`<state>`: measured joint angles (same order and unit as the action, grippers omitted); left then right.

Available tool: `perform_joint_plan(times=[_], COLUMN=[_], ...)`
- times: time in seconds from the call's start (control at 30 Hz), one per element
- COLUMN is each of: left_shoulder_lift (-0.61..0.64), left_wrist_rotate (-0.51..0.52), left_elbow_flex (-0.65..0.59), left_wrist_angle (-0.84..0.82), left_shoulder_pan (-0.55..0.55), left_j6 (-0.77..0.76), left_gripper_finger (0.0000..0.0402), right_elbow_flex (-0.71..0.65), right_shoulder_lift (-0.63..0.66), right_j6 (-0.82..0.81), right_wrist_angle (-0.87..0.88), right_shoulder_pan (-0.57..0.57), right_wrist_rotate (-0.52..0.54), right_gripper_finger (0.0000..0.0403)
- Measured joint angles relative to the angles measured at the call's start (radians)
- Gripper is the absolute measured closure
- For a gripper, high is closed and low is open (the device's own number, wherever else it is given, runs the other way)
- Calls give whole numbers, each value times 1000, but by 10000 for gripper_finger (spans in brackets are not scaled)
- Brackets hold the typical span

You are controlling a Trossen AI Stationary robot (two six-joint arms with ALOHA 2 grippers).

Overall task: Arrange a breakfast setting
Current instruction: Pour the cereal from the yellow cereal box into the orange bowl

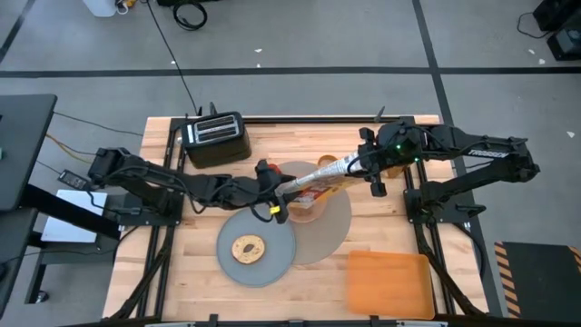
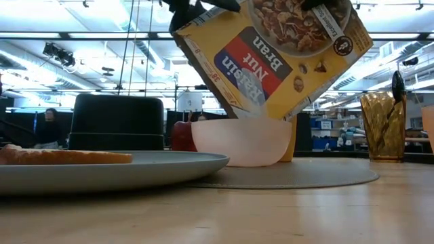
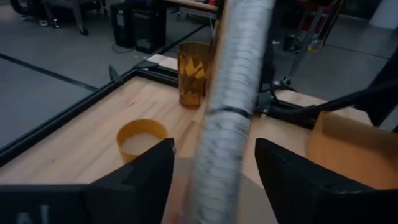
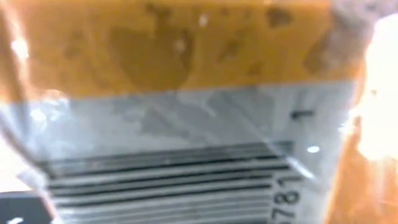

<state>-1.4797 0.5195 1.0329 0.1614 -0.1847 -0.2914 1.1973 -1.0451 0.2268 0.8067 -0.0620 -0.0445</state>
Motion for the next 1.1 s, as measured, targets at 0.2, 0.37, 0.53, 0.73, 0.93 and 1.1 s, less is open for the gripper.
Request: perform_joint_plan(times=[0.2, 0.37, 0.53, 0.73, 0.93, 1.1], left_shoulder_lift=[-24, -26, -26, -26, -26, -26], left_wrist_rotate=[0, -3, -5, -5, -3, -4], left_elbow_flex=[0, 0, 0, 0, 0, 0], left_wrist_angle=[18, 17, 26, 27, 28, 28], left_shoulder_pan=[20, 19, 20, 19, 19, 18], left_j6=[63, 80, 118, 129, 131, 131], left_gripper_finger=[191, 270, 360, 385, 393, 395], right_elbow_flex=[0, 0, 0, 0, 0, 0], right_shoulder_lift=[-12, -17, -16, -16, -15, -13], right_j6=[0, -1, 0, 11, 9, -22], right_wrist_angle=[2, -6, -8, -11, -11, -13], right_shoulder_pan=[0, 0, 0, 0, 0, 0], right_wrist_rotate=[0, 0, 1, -2, -4, -37], right_gripper_finger=[251, 251, 250, 249, 245, 211])
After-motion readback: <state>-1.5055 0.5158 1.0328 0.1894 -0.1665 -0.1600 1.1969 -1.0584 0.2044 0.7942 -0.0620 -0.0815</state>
